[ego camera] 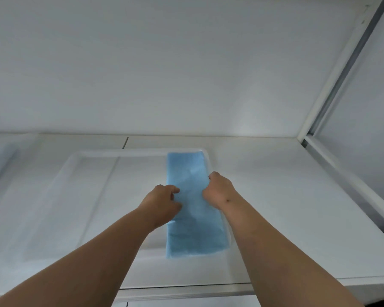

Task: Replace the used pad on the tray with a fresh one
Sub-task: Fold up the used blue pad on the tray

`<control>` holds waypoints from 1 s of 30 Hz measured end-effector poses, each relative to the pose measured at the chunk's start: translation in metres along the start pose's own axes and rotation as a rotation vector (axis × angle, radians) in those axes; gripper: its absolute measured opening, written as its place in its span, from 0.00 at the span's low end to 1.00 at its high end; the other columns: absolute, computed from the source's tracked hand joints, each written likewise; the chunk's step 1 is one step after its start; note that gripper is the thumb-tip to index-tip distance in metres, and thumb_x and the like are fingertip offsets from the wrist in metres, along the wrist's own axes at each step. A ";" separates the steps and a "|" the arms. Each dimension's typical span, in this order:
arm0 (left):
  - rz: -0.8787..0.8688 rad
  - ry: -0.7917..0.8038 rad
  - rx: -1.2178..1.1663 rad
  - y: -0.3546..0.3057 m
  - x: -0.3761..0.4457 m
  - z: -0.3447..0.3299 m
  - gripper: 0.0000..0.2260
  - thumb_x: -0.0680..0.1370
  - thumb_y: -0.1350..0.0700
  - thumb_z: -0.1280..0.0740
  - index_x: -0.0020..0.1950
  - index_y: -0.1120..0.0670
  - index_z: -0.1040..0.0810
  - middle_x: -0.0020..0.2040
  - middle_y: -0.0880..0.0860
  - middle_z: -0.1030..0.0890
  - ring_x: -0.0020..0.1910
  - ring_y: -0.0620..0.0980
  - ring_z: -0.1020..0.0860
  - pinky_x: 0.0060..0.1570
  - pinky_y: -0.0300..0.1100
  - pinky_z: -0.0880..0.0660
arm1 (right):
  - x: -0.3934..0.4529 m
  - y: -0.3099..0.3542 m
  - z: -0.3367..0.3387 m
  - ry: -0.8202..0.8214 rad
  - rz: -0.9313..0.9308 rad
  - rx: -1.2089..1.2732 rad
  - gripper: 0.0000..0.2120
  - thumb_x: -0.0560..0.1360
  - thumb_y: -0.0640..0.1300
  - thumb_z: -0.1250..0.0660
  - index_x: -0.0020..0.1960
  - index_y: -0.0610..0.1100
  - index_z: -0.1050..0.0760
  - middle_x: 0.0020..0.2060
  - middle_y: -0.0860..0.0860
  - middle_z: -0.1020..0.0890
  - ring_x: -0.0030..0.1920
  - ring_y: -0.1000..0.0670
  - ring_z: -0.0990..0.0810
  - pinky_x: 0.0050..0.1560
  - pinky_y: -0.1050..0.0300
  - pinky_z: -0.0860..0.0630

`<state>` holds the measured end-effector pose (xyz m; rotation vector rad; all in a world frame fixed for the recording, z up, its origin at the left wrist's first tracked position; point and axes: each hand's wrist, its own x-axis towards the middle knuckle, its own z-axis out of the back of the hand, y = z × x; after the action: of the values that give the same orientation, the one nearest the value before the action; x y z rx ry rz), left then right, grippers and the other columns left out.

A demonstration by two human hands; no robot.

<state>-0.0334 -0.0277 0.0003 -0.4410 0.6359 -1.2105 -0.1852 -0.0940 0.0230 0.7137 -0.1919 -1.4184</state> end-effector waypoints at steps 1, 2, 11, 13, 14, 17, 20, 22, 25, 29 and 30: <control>0.015 -0.013 0.053 0.004 -0.001 0.001 0.24 0.74 0.54 0.33 0.70 0.49 0.28 0.57 0.51 0.26 0.54 0.52 0.24 0.53 0.42 0.27 | -0.001 0.001 -0.001 -0.001 0.004 -0.032 0.19 0.75 0.36 0.43 0.67 0.38 0.34 0.58 0.40 0.24 0.57 0.40 0.23 0.46 0.55 0.30; 0.045 -0.022 0.094 0.007 -0.002 0.002 0.25 0.73 0.52 0.33 0.71 0.49 0.30 0.60 0.52 0.27 0.56 0.53 0.24 0.54 0.43 0.26 | -0.001 0.001 -0.002 -0.003 0.009 -0.061 0.21 0.76 0.36 0.44 0.68 0.38 0.37 0.60 0.40 0.24 0.58 0.40 0.24 0.46 0.54 0.30; 0.204 0.157 0.092 -0.001 -0.011 0.006 0.29 0.71 0.56 0.31 0.69 0.55 0.39 0.37 0.56 0.17 0.33 0.55 0.20 0.43 0.48 0.20 | -0.006 0.008 -0.013 0.034 0.096 -0.332 0.19 0.76 0.36 0.43 0.67 0.39 0.38 0.45 0.44 0.26 0.49 0.40 0.24 0.43 0.51 0.32; 0.232 0.172 -0.048 -0.003 -0.014 0.005 0.32 0.71 0.62 0.33 0.72 0.54 0.41 0.33 0.56 0.20 0.29 0.53 0.23 0.32 0.44 0.21 | -0.011 0.008 -0.013 -0.021 0.110 -0.433 0.19 0.74 0.37 0.40 0.65 0.41 0.35 0.50 0.45 0.28 0.52 0.41 0.26 0.45 0.51 0.32; 0.247 0.166 -0.133 -0.002 -0.015 0.005 0.34 0.71 0.65 0.34 0.74 0.53 0.42 0.32 0.56 0.22 0.27 0.52 0.24 0.26 0.40 0.25 | -0.013 0.009 -0.013 -0.067 0.123 -0.494 0.19 0.73 0.38 0.39 0.64 0.43 0.34 0.56 0.45 0.30 0.56 0.41 0.28 0.47 0.51 0.33; 0.268 0.137 -0.368 0.005 -0.017 0.006 0.36 0.71 0.70 0.37 0.76 0.52 0.43 0.34 0.58 0.25 0.25 0.51 0.28 0.26 0.38 0.30 | -0.011 0.006 -0.013 -0.167 0.270 -0.603 0.17 0.71 0.39 0.38 0.59 0.46 0.30 0.61 0.46 0.33 0.60 0.42 0.33 0.56 0.50 0.35; 0.294 0.159 -0.508 0.008 -0.019 0.010 0.36 0.72 0.71 0.36 0.76 0.52 0.43 0.39 0.60 0.21 0.27 0.52 0.23 0.30 0.42 0.23 | -0.005 0.002 -0.019 -0.074 0.441 -0.559 0.17 0.74 0.45 0.38 0.63 0.46 0.28 0.68 0.48 0.33 0.69 0.43 0.36 0.67 0.49 0.39; 0.319 0.182 -0.582 0.011 -0.020 0.012 0.35 0.73 0.71 0.36 0.76 0.52 0.43 0.40 0.61 0.21 0.26 0.52 0.21 0.28 0.43 0.22 | -0.004 0.001 -0.026 0.034 0.500 -0.539 0.22 0.77 0.52 0.38 0.70 0.47 0.31 0.74 0.47 0.37 0.75 0.45 0.43 0.73 0.49 0.44; 0.342 0.189 -0.653 0.017 -0.021 0.015 0.34 0.74 0.70 0.37 0.76 0.50 0.42 0.44 0.62 0.22 0.26 0.53 0.23 0.25 0.41 0.25 | -0.008 0.002 -0.036 0.133 0.535 -0.520 0.26 0.80 0.56 0.42 0.75 0.47 0.36 0.78 0.48 0.42 0.77 0.48 0.46 0.76 0.50 0.47; 0.315 0.208 -0.748 0.020 -0.027 0.022 0.36 0.77 0.67 0.36 0.77 0.42 0.46 0.44 0.62 0.21 0.23 0.52 0.23 0.23 0.39 0.26 | -0.009 0.004 -0.043 0.167 0.526 -0.509 0.28 0.80 0.58 0.44 0.76 0.47 0.39 0.78 0.48 0.44 0.78 0.48 0.47 0.77 0.50 0.49; 0.296 0.227 -0.748 0.020 -0.028 0.023 0.36 0.77 0.66 0.36 0.77 0.39 0.47 0.43 0.61 0.21 0.23 0.52 0.23 0.23 0.40 0.26 | -0.008 0.005 -0.044 0.166 0.525 -0.512 0.28 0.80 0.59 0.44 0.76 0.48 0.39 0.79 0.48 0.44 0.78 0.48 0.47 0.77 0.50 0.49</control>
<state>-0.0098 0.0049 0.0108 -0.8030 1.3100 -0.7125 -0.1594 -0.0715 -0.0063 0.3167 0.1112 -0.8461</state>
